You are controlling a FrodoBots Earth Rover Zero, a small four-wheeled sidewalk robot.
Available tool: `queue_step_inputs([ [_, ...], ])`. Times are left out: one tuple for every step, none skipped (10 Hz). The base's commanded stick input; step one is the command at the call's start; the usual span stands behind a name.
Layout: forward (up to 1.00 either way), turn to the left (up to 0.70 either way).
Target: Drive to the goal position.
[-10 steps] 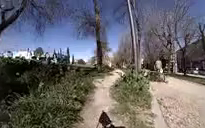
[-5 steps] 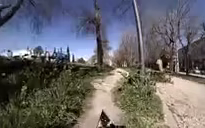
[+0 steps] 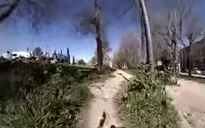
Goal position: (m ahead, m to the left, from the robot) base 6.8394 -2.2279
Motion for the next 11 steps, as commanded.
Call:
queue_step_inputs([
  [1.00,0.00],
  [1.00,0.00],
  [1.00,-0.04],
  [1.00,-0.07],
  [1.00,-0.22],
  [1.00,-0.24],
  [1.00,-0.23],
  [1.00,-0.23],
  [1.00,-0.23],
  [1.00,-0.30],
  [1.00,-0.37],
])
